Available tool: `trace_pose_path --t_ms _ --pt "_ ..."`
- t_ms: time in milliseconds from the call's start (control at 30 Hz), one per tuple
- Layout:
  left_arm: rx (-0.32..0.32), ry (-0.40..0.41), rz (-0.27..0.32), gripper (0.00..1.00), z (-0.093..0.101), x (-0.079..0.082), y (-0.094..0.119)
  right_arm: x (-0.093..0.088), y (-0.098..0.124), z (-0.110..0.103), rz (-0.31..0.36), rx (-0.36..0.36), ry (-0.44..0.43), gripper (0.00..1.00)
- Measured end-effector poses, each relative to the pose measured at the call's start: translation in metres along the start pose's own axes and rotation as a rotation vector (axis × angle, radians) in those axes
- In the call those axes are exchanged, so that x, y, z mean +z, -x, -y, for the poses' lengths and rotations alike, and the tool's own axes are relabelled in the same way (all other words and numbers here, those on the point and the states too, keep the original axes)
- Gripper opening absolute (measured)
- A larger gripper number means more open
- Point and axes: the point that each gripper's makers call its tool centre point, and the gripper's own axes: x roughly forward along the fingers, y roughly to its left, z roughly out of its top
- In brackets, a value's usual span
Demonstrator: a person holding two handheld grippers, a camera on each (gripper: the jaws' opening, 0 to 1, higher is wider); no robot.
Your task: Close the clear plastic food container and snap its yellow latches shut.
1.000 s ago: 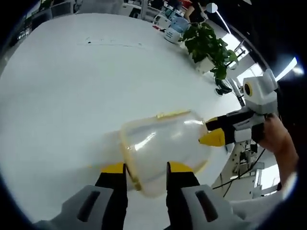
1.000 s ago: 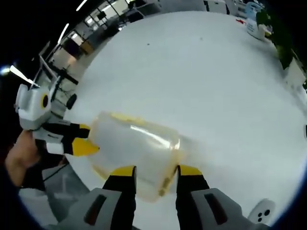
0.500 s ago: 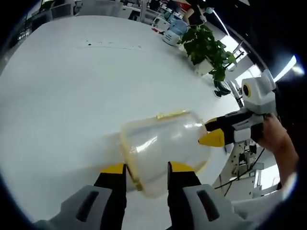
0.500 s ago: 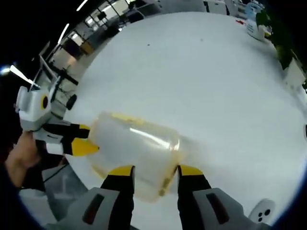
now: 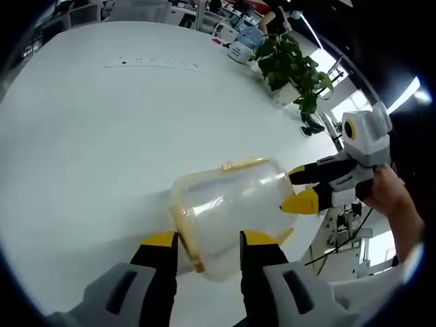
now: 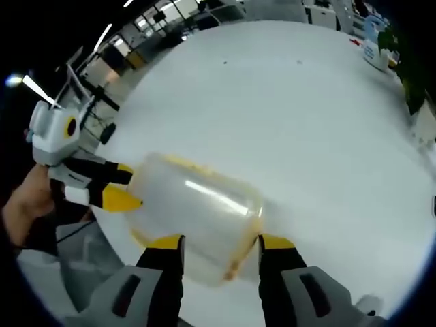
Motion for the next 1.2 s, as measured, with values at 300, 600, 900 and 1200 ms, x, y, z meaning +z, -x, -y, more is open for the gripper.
trace_pose_path --t_ms 300,600,900,1200 --pt "0.003 -0.040 -0.009 0.38 -0.002 -0.001 0.002 -0.002 0.005 -0.001 -0.017 -0.029 0.089 0.43" --pt "-0.011 -0.062 -0.028 0.42 -0.003 -0.003 0.007 -0.005 0.008 0.000 -0.043 -0.048 0.182 0.44" --pt "-0.006 -0.137 -0.059 0.42 -0.009 -0.007 0.014 -0.009 0.012 0.002 -0.071 -0.053 0.279 0.40" --pt "-0.025 -0.282 -0.084 0.43 -0.006 -0.007 0.018 -0.009 0.013 -0.004 -0.100 -0.042 0.408 0.41"
